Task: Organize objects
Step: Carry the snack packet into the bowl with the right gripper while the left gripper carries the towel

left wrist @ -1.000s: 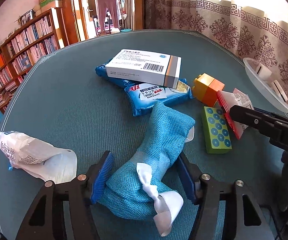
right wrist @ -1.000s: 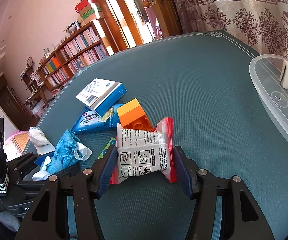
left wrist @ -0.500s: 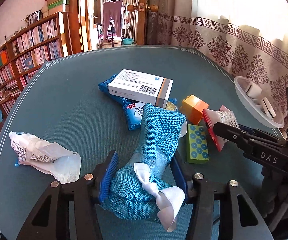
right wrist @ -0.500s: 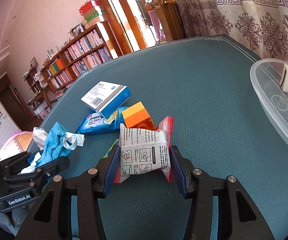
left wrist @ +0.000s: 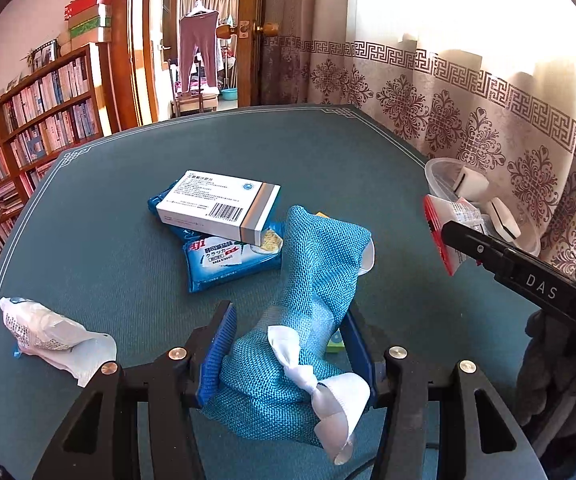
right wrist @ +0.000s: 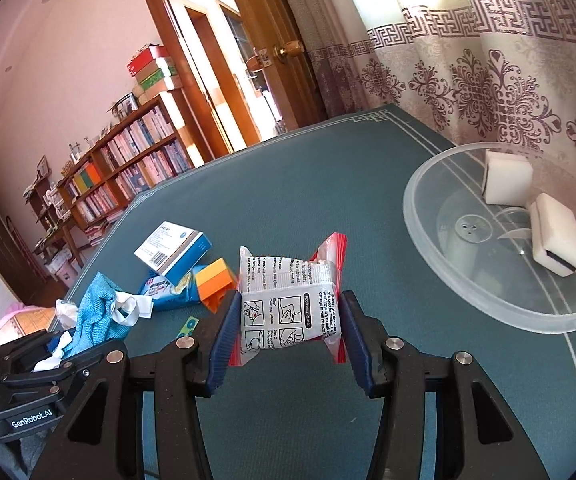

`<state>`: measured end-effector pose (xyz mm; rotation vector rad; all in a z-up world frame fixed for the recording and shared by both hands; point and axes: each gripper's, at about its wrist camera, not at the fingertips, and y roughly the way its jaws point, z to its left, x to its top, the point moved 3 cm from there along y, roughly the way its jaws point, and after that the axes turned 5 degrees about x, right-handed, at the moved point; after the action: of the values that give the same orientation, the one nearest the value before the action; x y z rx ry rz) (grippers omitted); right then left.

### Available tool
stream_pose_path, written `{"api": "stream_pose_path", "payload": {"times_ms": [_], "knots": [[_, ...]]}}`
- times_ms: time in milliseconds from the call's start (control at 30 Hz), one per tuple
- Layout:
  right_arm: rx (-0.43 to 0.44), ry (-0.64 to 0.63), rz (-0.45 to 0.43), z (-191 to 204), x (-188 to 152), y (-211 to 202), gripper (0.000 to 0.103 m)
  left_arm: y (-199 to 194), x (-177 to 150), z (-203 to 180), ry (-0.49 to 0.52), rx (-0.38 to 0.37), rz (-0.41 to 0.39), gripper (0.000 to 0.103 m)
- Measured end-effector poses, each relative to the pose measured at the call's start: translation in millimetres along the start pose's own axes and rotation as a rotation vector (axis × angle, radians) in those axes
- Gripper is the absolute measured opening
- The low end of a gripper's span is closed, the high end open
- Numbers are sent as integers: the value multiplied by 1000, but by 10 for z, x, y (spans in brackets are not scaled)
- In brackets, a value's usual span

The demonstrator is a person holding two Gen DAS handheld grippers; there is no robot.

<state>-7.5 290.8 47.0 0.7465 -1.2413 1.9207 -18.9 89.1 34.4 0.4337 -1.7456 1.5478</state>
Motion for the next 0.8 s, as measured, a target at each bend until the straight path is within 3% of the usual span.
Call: {"api": "stream_pose_path", "payload": {"times_ms": [400,667,800], "knots": [[-178,97,-95,-782,302,-290,51,50,97,-323,35,-39,0,56],[-247,170,-48,-1147,286,-169,52,83,189,-493,62,-57,1,56],[-305,185,-82,-1214,283,-254,60,93,274,-601,77,-73,-11,56]]}}
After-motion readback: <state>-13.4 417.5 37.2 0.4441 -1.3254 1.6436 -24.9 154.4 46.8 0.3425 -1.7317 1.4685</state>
